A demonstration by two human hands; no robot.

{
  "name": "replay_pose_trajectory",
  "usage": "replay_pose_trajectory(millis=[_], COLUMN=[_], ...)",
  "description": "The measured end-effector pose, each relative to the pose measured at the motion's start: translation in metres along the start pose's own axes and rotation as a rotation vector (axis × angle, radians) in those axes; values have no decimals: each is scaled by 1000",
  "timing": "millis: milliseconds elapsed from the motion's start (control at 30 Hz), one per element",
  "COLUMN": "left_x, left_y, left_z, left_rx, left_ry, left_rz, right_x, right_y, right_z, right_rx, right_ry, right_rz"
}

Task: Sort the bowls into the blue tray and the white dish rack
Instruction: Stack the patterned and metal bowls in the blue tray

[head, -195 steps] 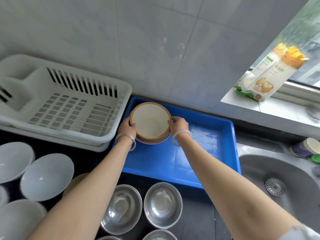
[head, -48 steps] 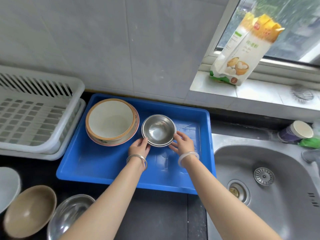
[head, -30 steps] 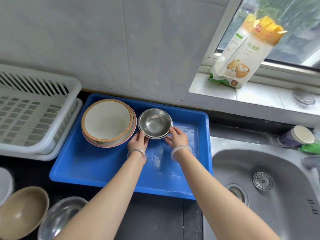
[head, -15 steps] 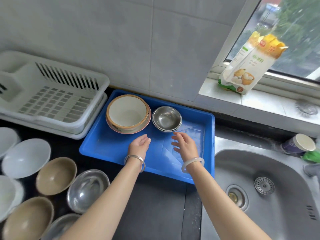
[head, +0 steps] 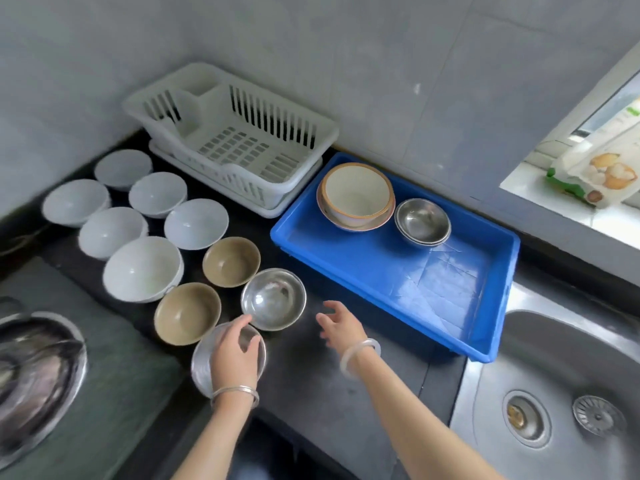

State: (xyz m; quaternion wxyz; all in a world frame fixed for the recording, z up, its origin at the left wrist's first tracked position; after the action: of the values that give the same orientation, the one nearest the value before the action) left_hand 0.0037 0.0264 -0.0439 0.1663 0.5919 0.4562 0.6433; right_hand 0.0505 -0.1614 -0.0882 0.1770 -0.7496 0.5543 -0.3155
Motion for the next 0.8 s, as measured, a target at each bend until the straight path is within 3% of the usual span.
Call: replay_pose_trajectory(millis=[100, 400, 567, 800], left_x=[15, 31, 30, 18], left_y=[-23, -64, -72, -67], left_z=[-9, -23, -21, -14], left_rx=[-18, 160, 301, 304], left_ry=[103, 268, 243, 162], left_rz=[14, -77, -184, -279], right_x=[-17, -35, -42, -12], right_y=[-7, -24, -30, -36], right_z=[6, 16, 16, 0], right_rx=[-30, -106, -77, -7], right_ry=[-23, -26, 0, 159], right_rz=[18, 263, 282, 307])
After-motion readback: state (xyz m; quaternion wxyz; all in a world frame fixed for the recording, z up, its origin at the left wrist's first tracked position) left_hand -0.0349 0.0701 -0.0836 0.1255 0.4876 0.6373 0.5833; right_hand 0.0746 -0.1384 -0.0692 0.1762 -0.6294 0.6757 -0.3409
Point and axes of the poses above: each hand's wrist, its own z-axis towards the middle knuckle, its own x-axis out of the back of the hand, y = z × x, the point moved 3 cm from there along z, towards the middle knuckle, and after that the axes turned 9 degrees about -x, right-handed, at the moved point
